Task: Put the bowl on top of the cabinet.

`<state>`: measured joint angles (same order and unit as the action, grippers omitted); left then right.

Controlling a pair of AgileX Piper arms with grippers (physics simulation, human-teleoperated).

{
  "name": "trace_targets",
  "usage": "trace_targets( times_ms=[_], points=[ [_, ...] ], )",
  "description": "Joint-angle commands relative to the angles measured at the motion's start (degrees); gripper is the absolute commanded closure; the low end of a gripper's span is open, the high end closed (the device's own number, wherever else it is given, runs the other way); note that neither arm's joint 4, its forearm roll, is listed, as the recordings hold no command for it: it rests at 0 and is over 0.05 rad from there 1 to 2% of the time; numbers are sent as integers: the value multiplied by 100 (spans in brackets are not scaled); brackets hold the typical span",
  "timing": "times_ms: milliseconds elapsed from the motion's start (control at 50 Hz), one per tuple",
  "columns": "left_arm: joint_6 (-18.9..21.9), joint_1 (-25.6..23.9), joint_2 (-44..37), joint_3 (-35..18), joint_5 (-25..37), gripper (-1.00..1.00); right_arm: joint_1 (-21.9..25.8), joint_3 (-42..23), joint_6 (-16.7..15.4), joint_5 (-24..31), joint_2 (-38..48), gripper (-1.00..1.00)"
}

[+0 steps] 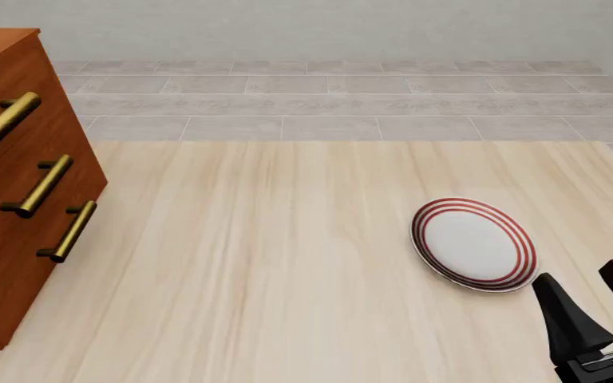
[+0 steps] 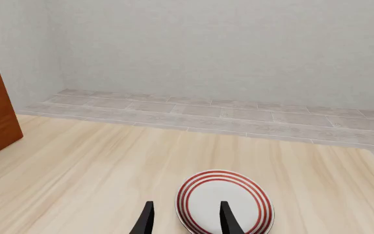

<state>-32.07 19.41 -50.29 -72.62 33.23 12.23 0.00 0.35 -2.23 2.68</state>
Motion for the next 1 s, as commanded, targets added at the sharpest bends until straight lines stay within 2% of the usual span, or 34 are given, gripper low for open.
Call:
trace_targets(
  times_ms=[20, 60, 160, 260, 280, 340, 440, 720, 760, 780, 820, 880, 900, 1000],
  points=[
    [243, 436, -89, 120, -205, 100, 17, -8, -31, -3, 5, -100],
    [397, 478, -115, 155, -255, 100, 18, -8, -30, -1, 2, -100],
    [418, 688, -195, 334, -429, 100, 17, -8, -32, -4, 6, -100],
    [401, 770, -237, 450, -535, 100, 18, -8, -31, -3, 4, -100],
    [380, 805, -330, 213, -382, 100, 18, -8, -32, -2, 3, -100],
    [341, 864, -292, 539, -610, 100, 17, -8, -31, -4, 6, -100],
    [287, 957, -364, 593, -693, 100, 19, -8, -32, -3, 5, -100],
    [-121, 1356, -618, 1058, -1062, 100, 16, -8, -32, -3, 4, -100],
    [-144, 1413, -659, 1087, -1095, 100, 17, -8, -31, -3, 4, -100],
    [-177, 1429, -722, 879, -915, 100, 17, -8, -30, -3, 4, -100],
    [-231, 1467, -697, 1160, -1139, 100, 18, -8, -31, -3, 4, -100],
    [-350, 1524, -774, 998, -984, 100, 19, -8, -31, -2, 2, -100],
    [-353, 1546, -755, 1261, -1212, 100, 16, -8, -31, -3, 4, -100],
    [-493, 1613, -802, 1368, -1301, 100, 17, -8, -32, -3, 5, -100]
  ],
)
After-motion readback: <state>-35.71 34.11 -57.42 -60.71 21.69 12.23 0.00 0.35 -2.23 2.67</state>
